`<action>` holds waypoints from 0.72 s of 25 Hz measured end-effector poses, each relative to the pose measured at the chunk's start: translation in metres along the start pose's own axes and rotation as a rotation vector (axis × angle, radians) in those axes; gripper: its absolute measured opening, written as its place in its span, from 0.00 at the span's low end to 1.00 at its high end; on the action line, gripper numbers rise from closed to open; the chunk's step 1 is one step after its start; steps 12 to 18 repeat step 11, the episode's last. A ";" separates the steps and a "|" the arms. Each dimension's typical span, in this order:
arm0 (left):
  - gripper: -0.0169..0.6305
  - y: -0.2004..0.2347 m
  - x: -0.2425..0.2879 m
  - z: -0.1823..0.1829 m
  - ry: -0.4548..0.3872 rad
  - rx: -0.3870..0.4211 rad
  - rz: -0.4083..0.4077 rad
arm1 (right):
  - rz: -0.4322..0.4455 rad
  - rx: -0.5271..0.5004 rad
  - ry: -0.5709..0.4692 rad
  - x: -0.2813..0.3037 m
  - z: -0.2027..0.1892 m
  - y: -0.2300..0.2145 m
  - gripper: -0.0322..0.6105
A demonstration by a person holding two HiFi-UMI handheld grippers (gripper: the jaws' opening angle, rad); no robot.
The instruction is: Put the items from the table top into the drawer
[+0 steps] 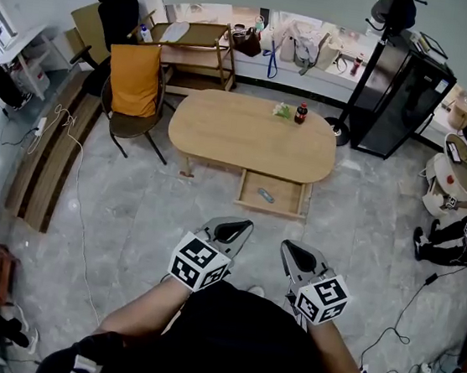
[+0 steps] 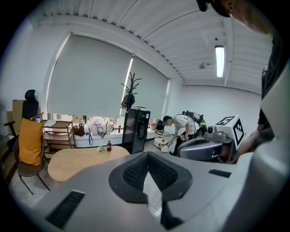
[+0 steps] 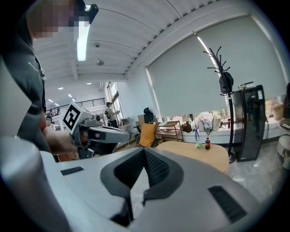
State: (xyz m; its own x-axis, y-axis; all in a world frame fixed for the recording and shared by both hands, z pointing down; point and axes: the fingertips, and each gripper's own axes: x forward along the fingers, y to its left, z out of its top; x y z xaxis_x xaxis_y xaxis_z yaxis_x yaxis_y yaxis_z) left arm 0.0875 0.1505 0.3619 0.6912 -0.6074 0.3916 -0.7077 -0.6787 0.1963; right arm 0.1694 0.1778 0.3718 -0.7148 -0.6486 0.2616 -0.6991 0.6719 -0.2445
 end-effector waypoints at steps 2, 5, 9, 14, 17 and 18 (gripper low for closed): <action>0.03 0.000 -0.001 -0.002 0.003 0.004 -0.002 | 0.000 0.000 0.000 0.001 -0.001 0.001 0.05; 0.03 0.000 -0.003 -0.006 0.007 0.008 -0.006 | 0.003 0.000 0.001 0.003 -0.004 0.004 0.05; 0.03 0.001 -0.002 -0.004 0.007 0.011 -0.005 | 0.011 -0.005 -0.002 0.005 -0.001 0.005 0.05; 0.03 0.001 0.000 -0.002 0.007 0.016 -0.005 | 0.014 -0.008 -0.004 0.006 0.000 0.004 0.05; 0.03 0.001 0.000 -0.002 0.007 0.016 -0.005 | 0.014 -0.008 -0.004 0.006 0.000 0.004 0.05; 0.03 0.001 0.000 -0.002 0.007 0.016 -0.005 | 0.014 -0.008 -0.004 0.006 0.000 0.004 0.05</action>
